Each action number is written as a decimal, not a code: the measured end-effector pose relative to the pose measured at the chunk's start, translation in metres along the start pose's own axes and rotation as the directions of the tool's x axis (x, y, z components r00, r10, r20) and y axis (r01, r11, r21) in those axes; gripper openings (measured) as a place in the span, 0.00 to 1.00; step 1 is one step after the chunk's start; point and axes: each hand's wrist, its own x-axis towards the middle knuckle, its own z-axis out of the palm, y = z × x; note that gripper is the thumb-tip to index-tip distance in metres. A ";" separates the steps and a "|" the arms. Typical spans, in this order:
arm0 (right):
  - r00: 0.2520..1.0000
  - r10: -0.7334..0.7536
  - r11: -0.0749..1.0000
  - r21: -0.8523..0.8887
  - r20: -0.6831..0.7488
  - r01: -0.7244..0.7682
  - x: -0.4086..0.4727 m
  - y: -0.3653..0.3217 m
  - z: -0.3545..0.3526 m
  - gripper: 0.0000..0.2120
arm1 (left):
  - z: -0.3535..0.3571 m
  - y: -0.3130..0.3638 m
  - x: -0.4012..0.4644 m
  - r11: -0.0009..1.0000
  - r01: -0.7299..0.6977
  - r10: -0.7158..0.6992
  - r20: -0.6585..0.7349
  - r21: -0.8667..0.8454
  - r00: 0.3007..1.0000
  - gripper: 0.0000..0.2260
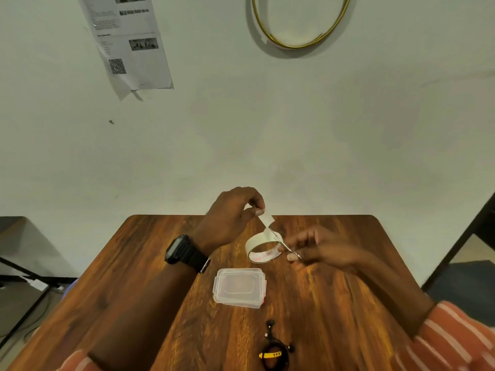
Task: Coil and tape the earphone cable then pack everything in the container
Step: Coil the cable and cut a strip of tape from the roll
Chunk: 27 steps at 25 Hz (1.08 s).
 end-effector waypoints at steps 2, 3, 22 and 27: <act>0.998 0.054 0.934 0.352 0.027 -0.060 -0.010 0.041 0.011 0.16 | 0.019 0.004 -0.009 0.995 0.047 -0.047 0.010 -0.090 0.999 0.02; 0.997 0.046 0.868 0.492 0.066 -0.073 -0.013 0.059 0.017 0.18 | 0.031 0.006 -0.015 0.987 0.081 -0.080 0.014 -0.141 0.997 0.02; 0.962 0.252 0.424 0.905 -0.106 -0.011 -0.078 0.195 0.078 0.34 | 0.253 0.011 -0.088 0.471 0.599 -0.849 -0.147 -0.648 0.508 0.04; 0.887 0.408 0.371 0.927 -0.216 0.055 -0.086 0.205 0.068 0.21 | 0.250 -0.001 -0.094 0.571 0.616 -0.810 -0.253 -0.542 0.529 0.08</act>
